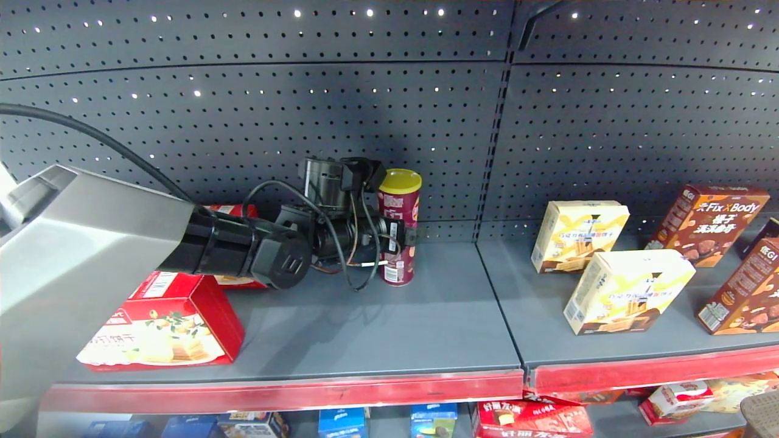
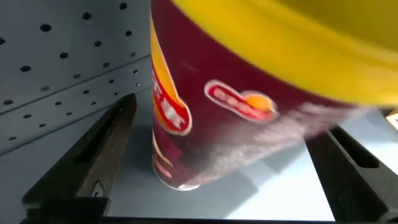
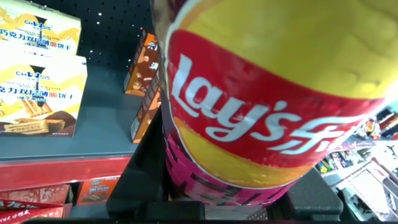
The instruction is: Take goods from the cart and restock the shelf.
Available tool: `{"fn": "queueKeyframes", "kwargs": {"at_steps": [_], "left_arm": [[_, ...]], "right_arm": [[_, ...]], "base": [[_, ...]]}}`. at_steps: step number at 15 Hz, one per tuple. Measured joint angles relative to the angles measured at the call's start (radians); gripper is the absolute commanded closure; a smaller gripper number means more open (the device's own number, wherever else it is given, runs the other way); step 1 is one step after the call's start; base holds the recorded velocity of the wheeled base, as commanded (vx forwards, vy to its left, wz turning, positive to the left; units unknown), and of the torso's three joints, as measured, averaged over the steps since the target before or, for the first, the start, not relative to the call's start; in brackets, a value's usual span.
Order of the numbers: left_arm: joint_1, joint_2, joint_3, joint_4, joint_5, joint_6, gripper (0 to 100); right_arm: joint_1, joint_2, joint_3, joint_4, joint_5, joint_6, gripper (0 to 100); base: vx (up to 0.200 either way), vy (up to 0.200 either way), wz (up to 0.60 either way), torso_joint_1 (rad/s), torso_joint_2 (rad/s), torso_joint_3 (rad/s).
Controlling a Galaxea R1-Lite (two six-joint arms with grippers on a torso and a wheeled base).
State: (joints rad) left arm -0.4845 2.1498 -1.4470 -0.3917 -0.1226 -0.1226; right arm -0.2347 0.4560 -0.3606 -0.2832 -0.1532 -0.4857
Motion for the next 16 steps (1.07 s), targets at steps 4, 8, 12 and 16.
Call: {"fn": "queueKeyframes", "kwargs": {"at_steps": [4, 8, 12, 16], "left_arm": [[0.001, 0.023, -0.014, -0.001, 0.0, -0.015, 0], [0.001, 0.043, -0.031, -0.004, 0.001, -0.015, 100], [0.001, 0.049, -0.038, -0.006, 0.003, -0.015, 100], [-0.006, 0.05, -0.038, -0.006, 0.003, -0.019, 100]], "right_arm": [[0.0, -0.002, 0.014, 0.0, 0.0, 0.0, 100], [0.0, -0.007, 0.024, 0.0, 0.0, 0.0, 100], [-0.002, -0.016, 0.031, 0.001, 0.0, 0.0, 100], [-0.003, -0.024, 0.033, 0.001, 0.0, 0.0, 100]], "base": [[0.0, 0.0, 0.0, 0.0, 0.0, 0.0], [0.0, 0.0, 0.0, 0.0, 0.0, 0.0], [0.0, 0.0, 0.0, 0.0, 0.0, 0.0], [0.0, 0.0, 0.0, 0.0, 0.0, 0.0]]}}
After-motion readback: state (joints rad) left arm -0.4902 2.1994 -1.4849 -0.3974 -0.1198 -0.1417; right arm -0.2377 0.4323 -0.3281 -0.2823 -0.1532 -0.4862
